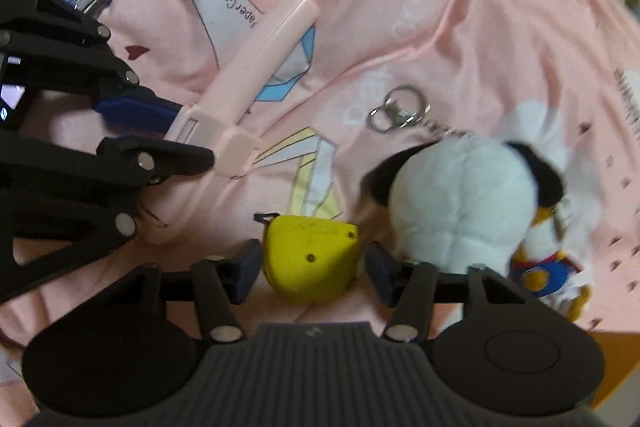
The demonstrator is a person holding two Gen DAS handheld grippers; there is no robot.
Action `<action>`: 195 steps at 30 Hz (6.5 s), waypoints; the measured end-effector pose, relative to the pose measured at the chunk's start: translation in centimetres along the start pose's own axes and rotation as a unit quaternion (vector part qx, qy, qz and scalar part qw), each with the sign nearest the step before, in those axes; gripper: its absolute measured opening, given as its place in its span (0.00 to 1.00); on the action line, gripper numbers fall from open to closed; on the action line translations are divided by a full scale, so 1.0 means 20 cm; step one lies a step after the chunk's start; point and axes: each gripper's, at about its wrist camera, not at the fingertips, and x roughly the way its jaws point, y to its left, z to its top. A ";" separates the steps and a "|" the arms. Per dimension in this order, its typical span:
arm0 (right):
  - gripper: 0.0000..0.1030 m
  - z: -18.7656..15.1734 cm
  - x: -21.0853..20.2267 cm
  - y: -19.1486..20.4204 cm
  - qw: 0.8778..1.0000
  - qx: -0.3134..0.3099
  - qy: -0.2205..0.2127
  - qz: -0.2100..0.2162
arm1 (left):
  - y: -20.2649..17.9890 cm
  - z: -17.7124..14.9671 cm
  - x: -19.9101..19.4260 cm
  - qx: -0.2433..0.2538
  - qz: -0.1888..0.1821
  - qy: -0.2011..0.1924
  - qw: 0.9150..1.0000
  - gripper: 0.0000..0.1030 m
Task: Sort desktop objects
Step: 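Grasp the yellow tape measure with the right tool, then grasp the pink stick end with the left tool while the right tool lifts the tape measure, then lower the pink stick into the box and open the left tool while the right tool carries the tape measure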
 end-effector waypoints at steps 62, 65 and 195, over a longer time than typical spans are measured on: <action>0.20 0.00 -0.06 0.04 0.998 -0.035 0.003 -0.049 | 0.02 -0.03 -0.02 -0.010 -0.018 -0.015 1.000 0.14; 0.20 -0.11 -0.14 0.00 0.999 0.025 -0.030 -0.032 | 0.02 -0.04 -0.04 -0.012 -0.018 -0.024 0.999 0.14; 0.21 -0.98 -0.29 -0.40 0.814 0.567 -0.113 -0.056 | -0.42 0.24 -0.08 -0.007 -0.212 -0.003 0.977 0.08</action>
